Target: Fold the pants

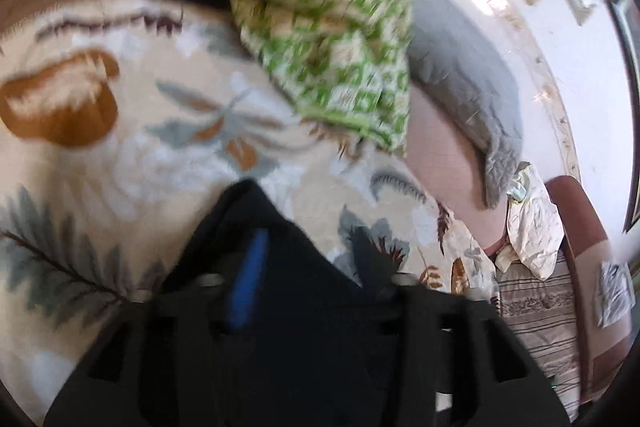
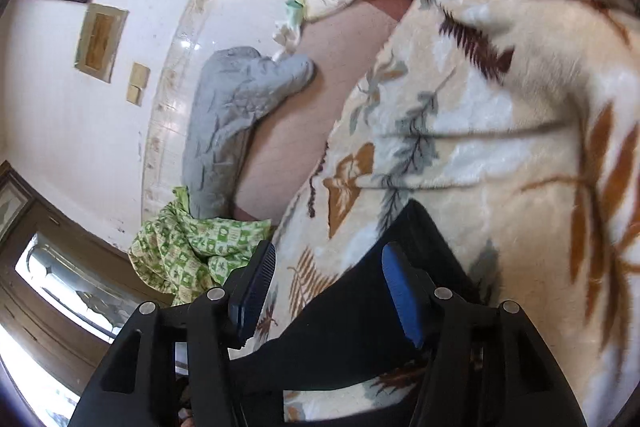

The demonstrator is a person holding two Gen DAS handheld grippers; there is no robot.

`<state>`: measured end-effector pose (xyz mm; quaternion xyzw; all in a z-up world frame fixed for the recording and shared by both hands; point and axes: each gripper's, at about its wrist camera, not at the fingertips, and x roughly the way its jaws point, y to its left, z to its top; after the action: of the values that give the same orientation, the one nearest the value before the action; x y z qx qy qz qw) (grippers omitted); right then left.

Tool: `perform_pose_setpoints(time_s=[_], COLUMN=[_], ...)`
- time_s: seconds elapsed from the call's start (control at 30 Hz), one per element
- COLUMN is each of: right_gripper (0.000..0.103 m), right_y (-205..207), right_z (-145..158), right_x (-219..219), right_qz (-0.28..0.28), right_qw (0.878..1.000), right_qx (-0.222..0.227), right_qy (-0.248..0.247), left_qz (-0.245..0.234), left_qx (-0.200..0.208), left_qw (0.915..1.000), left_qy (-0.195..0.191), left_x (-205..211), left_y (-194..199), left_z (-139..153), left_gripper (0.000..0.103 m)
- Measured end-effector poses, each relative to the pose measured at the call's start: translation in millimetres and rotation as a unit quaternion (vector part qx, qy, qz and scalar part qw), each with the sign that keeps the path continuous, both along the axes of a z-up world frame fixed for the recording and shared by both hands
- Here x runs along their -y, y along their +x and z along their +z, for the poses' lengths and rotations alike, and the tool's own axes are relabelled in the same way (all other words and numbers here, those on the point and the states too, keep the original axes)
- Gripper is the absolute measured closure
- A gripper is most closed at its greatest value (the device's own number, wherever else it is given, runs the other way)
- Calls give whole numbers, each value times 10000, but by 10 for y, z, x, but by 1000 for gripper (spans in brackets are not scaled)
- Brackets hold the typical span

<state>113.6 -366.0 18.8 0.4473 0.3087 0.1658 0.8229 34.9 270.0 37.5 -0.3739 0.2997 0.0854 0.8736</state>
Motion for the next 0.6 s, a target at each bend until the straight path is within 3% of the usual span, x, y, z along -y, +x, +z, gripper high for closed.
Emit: perform_pose_setpoints(time_s=[0.1,0.2,0.27,0.33,0.37,0.43,0.47,0.6], right_gripper=[45,49,51,54,57,59,72,71], right_y=[10,96,147,158,192,233,250,233], right_z=[83,145,132,41,-54,-243,-316,-333], right_x=[-29,-321,-672,-884,-953,-948,-909,-825], right_qz=[227,989,1618,2048,2068,1931,1895,1855], right_qw=[9991,9896,9709,9570,9487,9320,9284,9357], right_qx=[18,-23,-59,-204,-443,-967,-1084,-1086], right_qy=[-363,-1048,-1766,-2044,-2351,-2911,-3007,-2798], left_qz=[-69,-614,-847,-805,-728,-596,-593,-766], left_qx=[367,526,231,-305,-503,-513,-486,-551], left_qw=[9992,9959,9953,9952,9949,9958,9959,9954], left_qy=[-141,-404,-407,-460,-490,-463,-487,-142], left_x=[30,206,317,358,345,297,281,370], left_y=[-175,-198,-113,-41,-26,-57,-72,-74], left_z=[132,62,-127,-406,-540,-646,-640,-606], left_gripper=[49,41,41,42,46,58,58,56])
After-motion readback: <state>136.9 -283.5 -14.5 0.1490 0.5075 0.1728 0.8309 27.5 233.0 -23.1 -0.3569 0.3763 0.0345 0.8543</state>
